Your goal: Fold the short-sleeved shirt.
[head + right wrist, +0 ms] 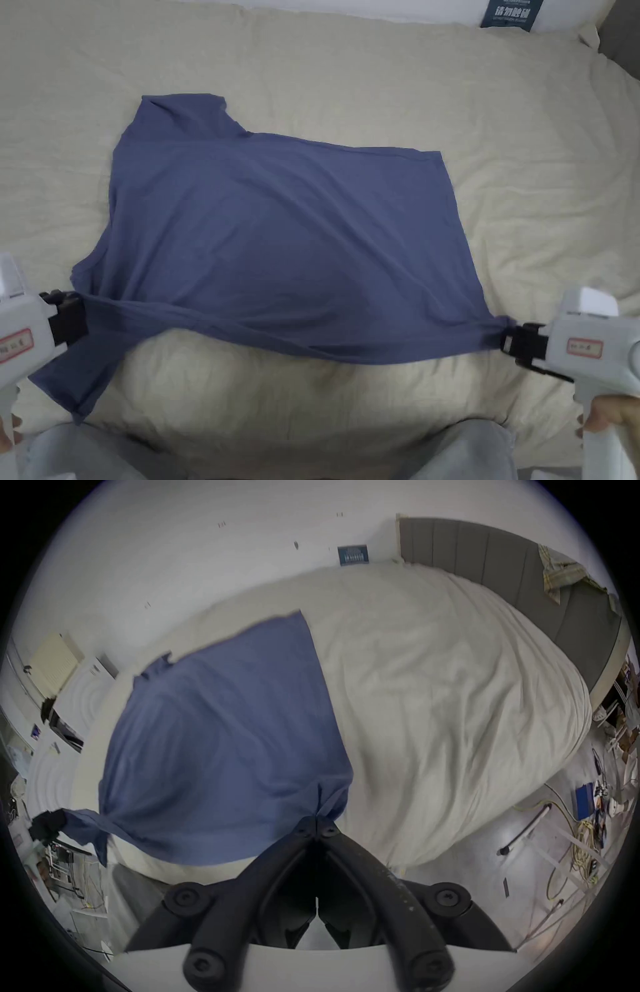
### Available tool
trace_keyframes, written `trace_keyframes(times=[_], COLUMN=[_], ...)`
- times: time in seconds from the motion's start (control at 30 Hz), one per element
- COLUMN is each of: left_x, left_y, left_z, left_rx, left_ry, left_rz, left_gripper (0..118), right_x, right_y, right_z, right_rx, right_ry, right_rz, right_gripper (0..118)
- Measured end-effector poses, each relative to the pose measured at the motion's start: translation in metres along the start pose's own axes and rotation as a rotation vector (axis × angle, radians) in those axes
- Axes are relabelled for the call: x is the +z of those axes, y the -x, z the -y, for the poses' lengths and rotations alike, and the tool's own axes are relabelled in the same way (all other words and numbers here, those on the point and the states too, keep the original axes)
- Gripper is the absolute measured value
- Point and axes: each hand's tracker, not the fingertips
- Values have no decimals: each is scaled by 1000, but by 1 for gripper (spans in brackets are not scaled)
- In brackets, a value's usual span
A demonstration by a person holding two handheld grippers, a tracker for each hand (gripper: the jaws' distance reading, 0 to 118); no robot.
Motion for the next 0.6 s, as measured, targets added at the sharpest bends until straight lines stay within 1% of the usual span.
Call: trace_keyframes(times=[0.1,0.13,0.23,0.4,0.53,0.57,0.6], left_x=[-10,-15,-35,-83,-132,-143,-155], left_y=[-5,-9,-18,-33,-40,-42,-44], left_z=[-29,-40,-75,-123,-149,-152,-154], left_rx=[-8,-18,-29,-39,-31,-36,-42], left_ry=[-44,-61,-121,-139,-104,-95,-96], left_rz=[-4,-13,-10,-36,-72,-82,-94], left_gripper=[1,1,1,1,2,7,16], right_x=[7,5,-12,-50,-94,-104,-118], right_y=[13,16,32,51,62,65,66], right_z=[-34,-44,-80,-130,-164,-169,-176], right_rx=[-2,-1,36,25,38,40,42], right_ry=[-41,-47,-67,-61,-24,-15,-8], right_rz=[-22,-15,33,84,126,132,139], right_gripper=[1,1,1,1,1,1,1])
